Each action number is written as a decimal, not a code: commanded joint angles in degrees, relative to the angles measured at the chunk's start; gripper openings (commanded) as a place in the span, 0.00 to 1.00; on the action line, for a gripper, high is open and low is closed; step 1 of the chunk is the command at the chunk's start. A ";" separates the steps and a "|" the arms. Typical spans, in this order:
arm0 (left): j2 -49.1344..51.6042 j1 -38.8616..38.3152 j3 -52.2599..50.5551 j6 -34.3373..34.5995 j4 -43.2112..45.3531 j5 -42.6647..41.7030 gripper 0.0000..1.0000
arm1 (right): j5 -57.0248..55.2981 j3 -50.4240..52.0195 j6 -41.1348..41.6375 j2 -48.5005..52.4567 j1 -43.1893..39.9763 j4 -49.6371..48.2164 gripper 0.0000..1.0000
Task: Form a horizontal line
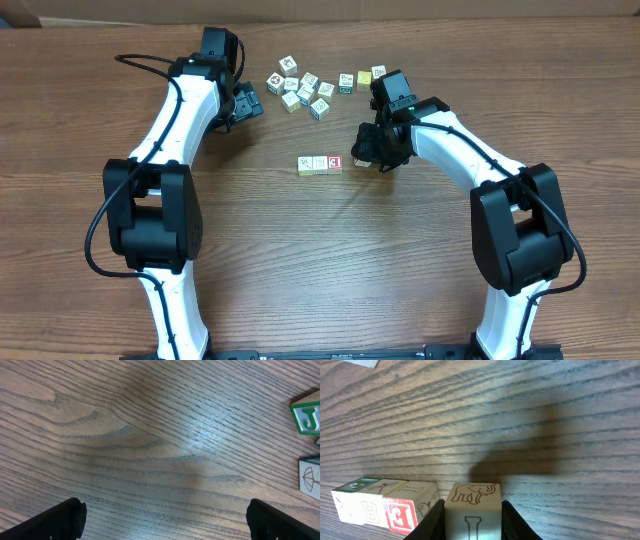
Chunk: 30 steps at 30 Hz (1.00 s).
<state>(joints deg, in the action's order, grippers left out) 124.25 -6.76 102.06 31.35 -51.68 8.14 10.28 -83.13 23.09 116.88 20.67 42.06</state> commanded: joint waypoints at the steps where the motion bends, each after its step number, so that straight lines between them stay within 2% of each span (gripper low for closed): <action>1: 0.13 -0.76 1.14 -0.50 -0.11 -0.26 1.00 | 0.52 -1.68 -1.11 -2.12 -0.02 -0.46 0.25; 20: 0.13 -0.76 1.14 -0.50 -0.11 -0.26 1.00 | -3.78 -1.68 -3.39 -2.10 2.25 -2.12 0.25; 21: 0.13 -0.76 1.14 -0.50 -0.11 -0.28 1.00 | -3.78 -1.66 -3.41 -2.10 2.25 -2.12 0.26; 23: 0.13 -0.76 1.14 -0.50 -0.11 -0.26 1.00 | -3.80 -1.57 -3.41 -2.08 2.25 -2.12 0.33; 30: 0.13 -0.76 1.14 -0.50 -0.11 -0.28 1.00 | -3.80 -1.57 -3.41 -1.99 2.25 -2.14 0.34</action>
<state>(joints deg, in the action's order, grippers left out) 124.25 -6.76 102.06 31.35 -51.68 8.14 7.05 -83.13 19.88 116.88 22.96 40.16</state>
